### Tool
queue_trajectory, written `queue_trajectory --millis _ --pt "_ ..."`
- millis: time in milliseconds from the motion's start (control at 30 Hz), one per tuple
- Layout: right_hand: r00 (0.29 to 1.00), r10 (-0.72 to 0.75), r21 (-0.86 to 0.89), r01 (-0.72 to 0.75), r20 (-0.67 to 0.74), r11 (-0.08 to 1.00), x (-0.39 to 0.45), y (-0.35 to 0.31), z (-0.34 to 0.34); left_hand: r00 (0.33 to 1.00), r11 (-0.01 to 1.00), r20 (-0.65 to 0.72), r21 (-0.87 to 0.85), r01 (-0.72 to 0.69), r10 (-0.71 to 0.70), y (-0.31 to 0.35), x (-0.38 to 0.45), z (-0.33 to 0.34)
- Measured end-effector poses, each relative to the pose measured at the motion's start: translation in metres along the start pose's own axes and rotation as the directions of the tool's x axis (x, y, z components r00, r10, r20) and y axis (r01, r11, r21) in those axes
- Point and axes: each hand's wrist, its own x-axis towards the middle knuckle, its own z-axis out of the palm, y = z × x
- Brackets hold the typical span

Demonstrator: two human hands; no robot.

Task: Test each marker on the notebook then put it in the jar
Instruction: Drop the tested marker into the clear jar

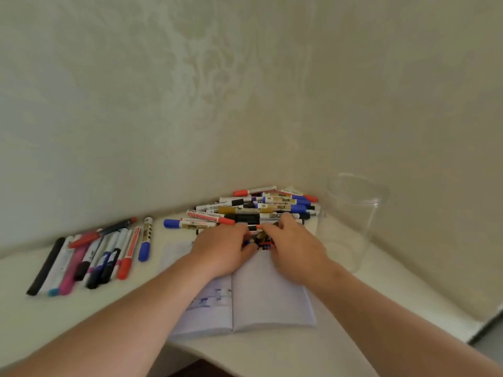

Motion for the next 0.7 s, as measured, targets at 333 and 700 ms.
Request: queue_trajectory --millis 333,700 --pt "0.932 0.031 0.658 0.23 -0.36 0.717 0.039 -0.02 -0.019 0.955 0.735 -0.291 -0.637 -0.232 0.049 -0.056 0.005 -0.016" --pt "0.942 0.333 0.97 -0.118 0.041 0.214 0.055 -0.021 0.012 0.9 0.829 -0.218 -0.354 -0.433 0.377 -0.045 0.037 0.006"
